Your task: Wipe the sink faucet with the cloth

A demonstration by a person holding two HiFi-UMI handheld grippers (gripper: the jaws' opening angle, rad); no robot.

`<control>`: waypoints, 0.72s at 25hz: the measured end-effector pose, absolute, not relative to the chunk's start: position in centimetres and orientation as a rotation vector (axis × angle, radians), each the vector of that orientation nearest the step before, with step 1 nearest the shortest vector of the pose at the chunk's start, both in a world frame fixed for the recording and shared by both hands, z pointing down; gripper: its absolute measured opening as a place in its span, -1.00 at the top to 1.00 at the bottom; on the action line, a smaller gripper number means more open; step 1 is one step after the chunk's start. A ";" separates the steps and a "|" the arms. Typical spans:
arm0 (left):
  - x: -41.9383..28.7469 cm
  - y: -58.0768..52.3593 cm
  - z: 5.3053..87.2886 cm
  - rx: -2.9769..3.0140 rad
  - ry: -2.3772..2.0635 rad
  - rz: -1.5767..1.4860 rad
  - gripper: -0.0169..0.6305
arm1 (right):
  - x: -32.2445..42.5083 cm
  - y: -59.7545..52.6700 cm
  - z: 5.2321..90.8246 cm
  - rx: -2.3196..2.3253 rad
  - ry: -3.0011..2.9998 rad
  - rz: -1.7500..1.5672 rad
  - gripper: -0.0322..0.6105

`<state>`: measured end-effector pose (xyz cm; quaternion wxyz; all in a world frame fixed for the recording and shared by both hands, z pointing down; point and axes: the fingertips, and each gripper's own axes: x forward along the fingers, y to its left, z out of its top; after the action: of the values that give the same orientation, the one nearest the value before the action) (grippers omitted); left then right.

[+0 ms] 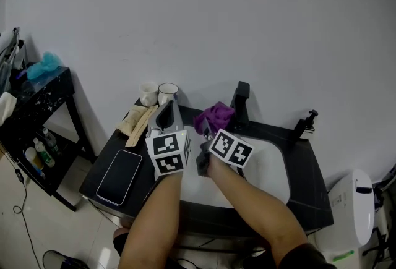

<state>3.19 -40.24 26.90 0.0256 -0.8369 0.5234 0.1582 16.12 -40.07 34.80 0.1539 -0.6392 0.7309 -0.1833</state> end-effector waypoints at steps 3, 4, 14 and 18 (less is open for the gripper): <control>4.5 -39.7 26.7 -2.529 1.551 0.393 0.89 | 16.2 -37.5 32.1 -1.865 2.270 -0.243 0.69; 5.1 -39.4 26.6 -2.506 1.523 0.364 0.89 | 16.5 -36.6 31.1 -1.879 2.303 -0.141 0.70; 9.8 -38.0 27.8 -2.747 1.327 0.370 0.89 | 23.5 -28.1 24.8 -1.957 2.410 0.427 0.69; 11.3 -37.5 28.5 -2.855 1.258 0.396 0.90 | 28.4 -28.5 27.7 -2.116 2.390 0.328 0.69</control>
<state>11.31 -37.54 28.53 -0.0016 -0.9077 0.4001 0.1261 28.35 -28.51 27.68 -0.0339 -0.6591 0.7444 0.1020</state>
